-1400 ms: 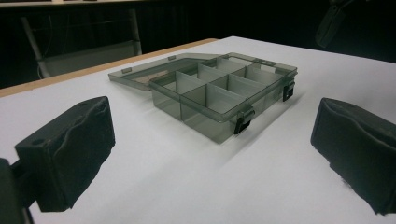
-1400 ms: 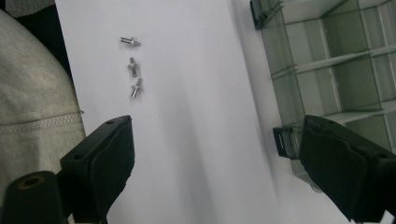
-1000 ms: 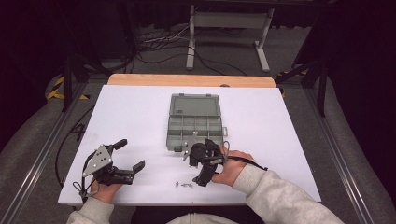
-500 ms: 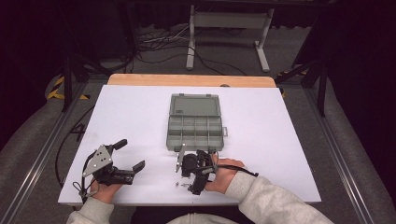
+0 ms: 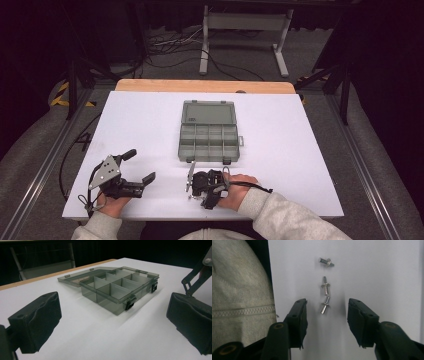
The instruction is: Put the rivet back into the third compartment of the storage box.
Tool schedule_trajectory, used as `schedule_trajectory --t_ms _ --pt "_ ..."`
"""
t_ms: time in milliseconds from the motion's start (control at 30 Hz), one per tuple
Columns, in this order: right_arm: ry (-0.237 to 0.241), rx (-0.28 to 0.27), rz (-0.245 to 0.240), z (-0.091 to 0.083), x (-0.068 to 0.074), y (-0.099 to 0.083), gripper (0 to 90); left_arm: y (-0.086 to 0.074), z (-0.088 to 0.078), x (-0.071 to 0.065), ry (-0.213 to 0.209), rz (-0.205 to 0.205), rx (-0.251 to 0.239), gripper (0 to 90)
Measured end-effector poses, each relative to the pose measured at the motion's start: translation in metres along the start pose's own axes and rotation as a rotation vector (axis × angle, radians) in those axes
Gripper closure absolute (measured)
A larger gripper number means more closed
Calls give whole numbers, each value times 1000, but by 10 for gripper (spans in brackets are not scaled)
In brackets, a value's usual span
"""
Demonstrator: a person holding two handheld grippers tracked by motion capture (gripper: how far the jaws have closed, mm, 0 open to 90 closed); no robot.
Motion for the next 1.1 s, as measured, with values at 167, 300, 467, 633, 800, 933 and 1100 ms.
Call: schedule_trajectory --t_ms 167,300,467,633,800,933,1100 --pt "-3 6 2 3 -1 2 658 0 1 0 4 -8 -1 2" --pt "15 18 6 3 0 3 767 0 1 0 2 0 4 2" --pt "15 20 23 3 -1 2 818 0 0 0 2 -1 3 3" --pt "7 6 28 -3 -4 3 820 0 1 0 4 -2 -1 3" --pt "-7 -8 30 -14 -9 4 820 0 1 0 2 1 3 3" --pt "-20 -26 38 -27 -16 5 820 0 1 0 3 -3 0 3" --pt "-32 -44 45 -40 -25 6 820 0 1 0 1 -4 2 3"
Point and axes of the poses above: each handheld gripper's, and its own axes: z roughly forward along the jaws, y roughly out of its top, x roughly to its left, the point moved 8 cm from there along z, roughly forward along the jaws, and after that the axes turned 1 degree about -z, right-handed, at the moved point
